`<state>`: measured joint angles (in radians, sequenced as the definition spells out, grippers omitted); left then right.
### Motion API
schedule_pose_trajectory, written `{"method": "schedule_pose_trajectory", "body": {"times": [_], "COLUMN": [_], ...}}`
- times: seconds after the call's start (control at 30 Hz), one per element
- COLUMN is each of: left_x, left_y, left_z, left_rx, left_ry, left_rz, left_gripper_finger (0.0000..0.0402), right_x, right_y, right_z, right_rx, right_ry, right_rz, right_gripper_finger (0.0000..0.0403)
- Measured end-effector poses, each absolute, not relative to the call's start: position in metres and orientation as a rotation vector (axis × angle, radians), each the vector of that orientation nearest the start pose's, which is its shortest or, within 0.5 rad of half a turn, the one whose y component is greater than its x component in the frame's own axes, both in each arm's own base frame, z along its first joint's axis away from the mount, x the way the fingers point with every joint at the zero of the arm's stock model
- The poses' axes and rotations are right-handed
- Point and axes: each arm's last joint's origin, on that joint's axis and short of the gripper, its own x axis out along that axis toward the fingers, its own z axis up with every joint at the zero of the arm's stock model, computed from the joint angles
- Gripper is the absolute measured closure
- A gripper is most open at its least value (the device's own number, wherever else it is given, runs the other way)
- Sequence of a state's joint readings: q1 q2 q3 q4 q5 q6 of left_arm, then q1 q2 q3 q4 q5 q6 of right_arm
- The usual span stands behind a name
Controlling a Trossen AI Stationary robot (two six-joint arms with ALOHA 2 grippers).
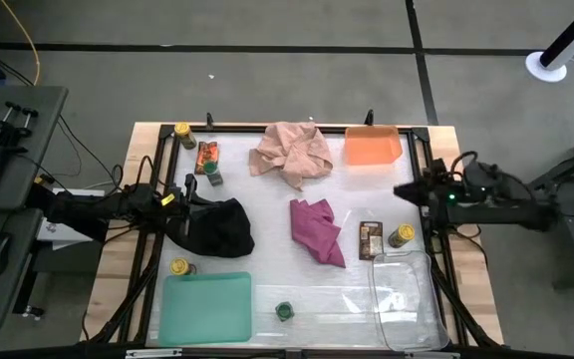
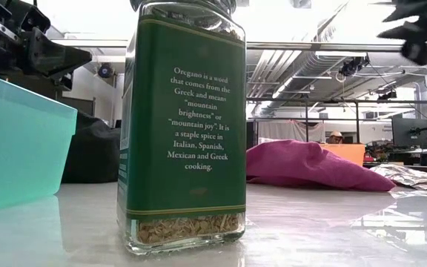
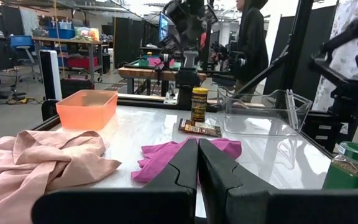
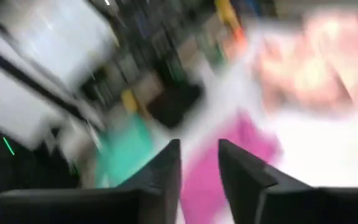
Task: Sort spices by type
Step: Put the bottom right yellow seasoning bottle into the orange bin
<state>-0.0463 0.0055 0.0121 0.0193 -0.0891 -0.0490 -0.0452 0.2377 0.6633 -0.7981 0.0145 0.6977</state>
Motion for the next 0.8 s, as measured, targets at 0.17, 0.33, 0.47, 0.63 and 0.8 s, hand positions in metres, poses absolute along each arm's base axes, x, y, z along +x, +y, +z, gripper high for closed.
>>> {"method": "schedule_pose_trajectory", "body": {"times": [0.17,0.33,0.47,0.63,0.8], "left_x": [0.097,0.097,0.097,0.097,0.097], "left_y": [-0.002,-0.002,-0.002,-0.002,-0.002], "left_z": [0.169,0.169,0.169,0.169,0.169], "left_rx": [-0.051,-0.051,-0.051,-0.051,-0.051], "left_ry": [-0.027,-0.027,-0.027,-0.027,-0.027], "left_rz": [0.042,0.042,0.042,0.042,0.042], "left_gripper_finger": [0.0401,0.0401,0.0401,0.0401,0.0401], "right_x": [0.054,0.07,0.089,0.108,0.125], "right_y": [0.004,0.003,0.002,-0.001,-0.001], "right_z": [0.305,0.304,0.291,0.272,0.261], "right_rx": [0.741,0.729,0.752,0.747,0.866], "right_ry": [0.772,1.041,1.157,1.332,1.428], "right_rz": [-0.102,-0.17,-0.242,-0.431,-0.568], "right_gripper_finger": [0.0212,0.0159,0.0145,0.0143,0.0143]}}
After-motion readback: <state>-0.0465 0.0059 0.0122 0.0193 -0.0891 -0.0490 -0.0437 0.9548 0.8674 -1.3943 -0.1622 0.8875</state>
